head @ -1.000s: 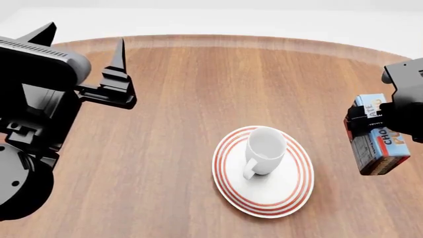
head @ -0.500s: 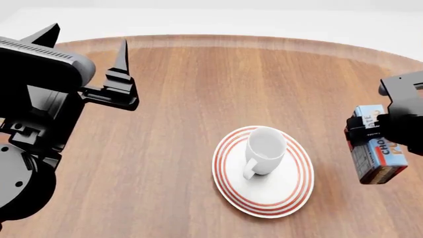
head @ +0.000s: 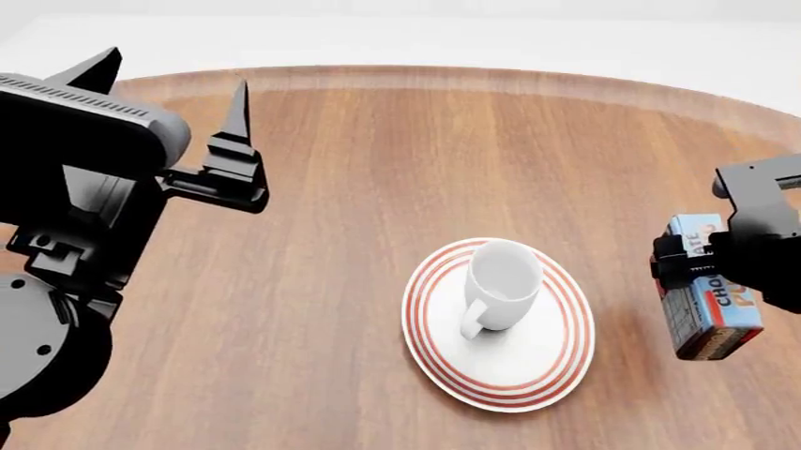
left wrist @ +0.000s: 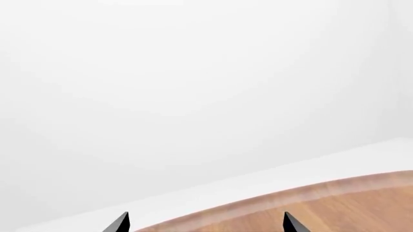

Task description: Pick up the white mug and put it on the plate, and put the chocolate pudding to the right of the plate.

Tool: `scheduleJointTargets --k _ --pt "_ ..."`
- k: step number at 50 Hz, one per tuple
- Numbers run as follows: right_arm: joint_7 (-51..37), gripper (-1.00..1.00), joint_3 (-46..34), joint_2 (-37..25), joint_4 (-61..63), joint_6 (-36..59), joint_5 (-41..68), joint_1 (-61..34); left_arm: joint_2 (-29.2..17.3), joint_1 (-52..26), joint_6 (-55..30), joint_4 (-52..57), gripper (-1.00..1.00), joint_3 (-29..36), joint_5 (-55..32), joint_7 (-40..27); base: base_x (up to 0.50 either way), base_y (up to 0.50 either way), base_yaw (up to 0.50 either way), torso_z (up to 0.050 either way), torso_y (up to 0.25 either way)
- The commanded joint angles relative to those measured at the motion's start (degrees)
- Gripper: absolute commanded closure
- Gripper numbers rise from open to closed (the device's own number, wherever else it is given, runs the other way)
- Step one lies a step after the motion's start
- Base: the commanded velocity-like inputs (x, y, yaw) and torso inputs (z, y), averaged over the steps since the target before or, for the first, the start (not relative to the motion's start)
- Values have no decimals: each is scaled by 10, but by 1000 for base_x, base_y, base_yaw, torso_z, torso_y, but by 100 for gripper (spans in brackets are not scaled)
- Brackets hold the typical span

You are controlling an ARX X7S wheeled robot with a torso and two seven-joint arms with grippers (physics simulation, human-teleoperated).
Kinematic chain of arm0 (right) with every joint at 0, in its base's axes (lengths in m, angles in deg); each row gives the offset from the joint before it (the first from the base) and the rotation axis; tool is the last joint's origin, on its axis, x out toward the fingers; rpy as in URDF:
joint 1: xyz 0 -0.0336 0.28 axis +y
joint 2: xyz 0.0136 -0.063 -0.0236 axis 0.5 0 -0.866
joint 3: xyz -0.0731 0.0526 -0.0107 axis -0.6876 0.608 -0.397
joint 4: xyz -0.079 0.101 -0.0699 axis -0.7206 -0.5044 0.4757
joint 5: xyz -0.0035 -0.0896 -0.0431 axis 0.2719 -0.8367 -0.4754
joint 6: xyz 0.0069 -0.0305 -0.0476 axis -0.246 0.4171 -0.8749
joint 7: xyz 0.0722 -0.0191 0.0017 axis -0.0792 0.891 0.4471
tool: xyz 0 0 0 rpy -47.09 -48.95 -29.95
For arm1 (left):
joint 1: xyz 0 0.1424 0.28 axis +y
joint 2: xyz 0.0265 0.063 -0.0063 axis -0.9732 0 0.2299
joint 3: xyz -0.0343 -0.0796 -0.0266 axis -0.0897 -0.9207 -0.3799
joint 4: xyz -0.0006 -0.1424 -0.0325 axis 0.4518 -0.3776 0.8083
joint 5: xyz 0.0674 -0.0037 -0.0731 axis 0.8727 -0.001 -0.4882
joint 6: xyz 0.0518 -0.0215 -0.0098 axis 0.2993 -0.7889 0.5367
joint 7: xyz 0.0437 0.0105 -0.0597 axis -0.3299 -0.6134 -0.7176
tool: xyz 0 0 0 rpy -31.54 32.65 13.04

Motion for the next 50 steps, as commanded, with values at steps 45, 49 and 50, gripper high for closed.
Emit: scheduleJointTargets --k 45,49,50 --pt "16 -100 13 23 -34 -41 -33 28 20 10 -8 -2 -100 -10 18 16 0 0 0 0 0" --pt "11 -100 15 22 -32 -39 -32 28 20 9 -9 0 -100 -11 17 15 0 0 0 0 0" --pt "10 -100 15 21 -30 -37 -32 28 20 9 -9 0 -100 -11 17 16 0 0 0 0 0"
